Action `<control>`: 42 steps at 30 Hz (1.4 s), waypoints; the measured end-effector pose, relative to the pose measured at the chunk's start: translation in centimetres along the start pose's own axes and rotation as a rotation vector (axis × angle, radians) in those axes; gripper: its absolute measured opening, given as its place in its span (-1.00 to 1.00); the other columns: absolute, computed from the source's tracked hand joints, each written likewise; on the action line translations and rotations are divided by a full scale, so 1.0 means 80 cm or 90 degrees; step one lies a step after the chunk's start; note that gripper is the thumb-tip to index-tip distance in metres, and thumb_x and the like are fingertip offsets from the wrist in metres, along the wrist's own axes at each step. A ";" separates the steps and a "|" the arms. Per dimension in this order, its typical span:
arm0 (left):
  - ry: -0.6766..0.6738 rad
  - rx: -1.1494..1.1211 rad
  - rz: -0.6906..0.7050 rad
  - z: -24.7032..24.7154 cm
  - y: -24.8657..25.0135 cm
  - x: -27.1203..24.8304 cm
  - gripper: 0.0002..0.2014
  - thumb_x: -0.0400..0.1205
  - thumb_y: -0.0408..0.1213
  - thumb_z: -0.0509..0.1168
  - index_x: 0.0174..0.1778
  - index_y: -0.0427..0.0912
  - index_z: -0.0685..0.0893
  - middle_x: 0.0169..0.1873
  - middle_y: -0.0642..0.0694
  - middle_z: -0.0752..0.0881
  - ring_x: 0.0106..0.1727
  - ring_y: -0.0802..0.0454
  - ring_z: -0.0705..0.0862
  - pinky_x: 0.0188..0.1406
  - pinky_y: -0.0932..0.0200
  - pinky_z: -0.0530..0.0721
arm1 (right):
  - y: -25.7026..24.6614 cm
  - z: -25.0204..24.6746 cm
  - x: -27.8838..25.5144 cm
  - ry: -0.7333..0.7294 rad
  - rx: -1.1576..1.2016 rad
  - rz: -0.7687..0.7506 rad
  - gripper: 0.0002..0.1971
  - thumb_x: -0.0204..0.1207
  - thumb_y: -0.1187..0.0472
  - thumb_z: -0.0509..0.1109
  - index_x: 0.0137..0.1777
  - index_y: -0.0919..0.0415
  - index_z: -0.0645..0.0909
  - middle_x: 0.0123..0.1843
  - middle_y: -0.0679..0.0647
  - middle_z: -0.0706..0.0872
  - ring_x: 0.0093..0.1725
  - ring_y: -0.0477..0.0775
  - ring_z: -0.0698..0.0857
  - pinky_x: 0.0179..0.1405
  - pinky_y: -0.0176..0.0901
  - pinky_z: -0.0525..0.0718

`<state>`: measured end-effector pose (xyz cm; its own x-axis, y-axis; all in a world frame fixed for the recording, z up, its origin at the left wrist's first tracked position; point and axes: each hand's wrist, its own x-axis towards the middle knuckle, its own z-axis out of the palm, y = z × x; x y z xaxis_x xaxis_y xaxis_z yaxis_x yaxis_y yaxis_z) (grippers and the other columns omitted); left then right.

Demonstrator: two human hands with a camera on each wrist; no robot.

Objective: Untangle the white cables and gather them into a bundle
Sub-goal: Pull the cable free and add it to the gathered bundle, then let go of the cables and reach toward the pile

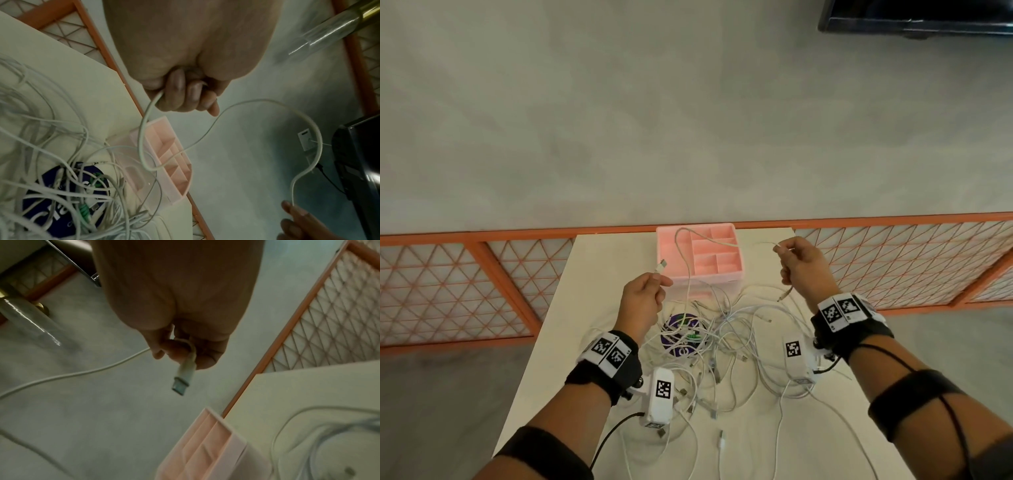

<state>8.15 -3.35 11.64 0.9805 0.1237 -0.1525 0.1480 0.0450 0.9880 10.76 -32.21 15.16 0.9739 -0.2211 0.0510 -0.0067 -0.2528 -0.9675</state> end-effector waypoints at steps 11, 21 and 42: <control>-0.079 -0.094 0.009 -0.002 -0.014 -0.011 -0.73 0.84 -0.36 0.06 0.07 -0.34 0.68 -0.28 -0.21 0.81 -0.31 -0.09 0.74 -0.27 0.09 0.67 | 0.151 -0.223 -0.016 0.071 -0.575 0.225 -0.75 0.61 0.45 0.25 0.02 0.17 0.73 0.06 0.28 0.78 -0.12 0.23 0.68 -0.03 0.00 0.65; -0.265 -0.120 -0.102 0.031 -0.029 -0.051 -0.88 0.84 -0.29 0.08 0.01 -0.20 0.43 0.18 -0.31 0.80 0.14 -0.43 0.79 0.08 -0.13 0.66 | 0.309 -0.253 -0.092 -0.132 -0.787 0.431 -0.54 0.63 0.08 0.25 0.51 0.19 0.53 0.56 0.21 0.52 0.53 0.17 0.52 0.55 -0.06 0.41; -0.114 -0.254 -0.075 0.034 -0.037 -0.050 -0.92 0.80 -0.37 0.16 0.05 -0.30 0.50 0.17 -0.30 0.80 0.19 -0.28 0.80 -0.05 -0.01 0.81 | 0.063 0.130 -0.145 -0.396 -0.017 0.038 -0.88 0.66 0.13 0.37 0.12 0.13 0.57 -0.07 -0.08 0.72 -0.12 -0.23 0.69 -0.06 -0.38 0.58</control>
<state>4.16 -6.65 9.37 0.9721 -0.0767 -0.2217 0.2329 0.4309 0.8719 1.80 -21.08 7.13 0.9211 0.3530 -0.1642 -0.0626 -0.2820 -0.9574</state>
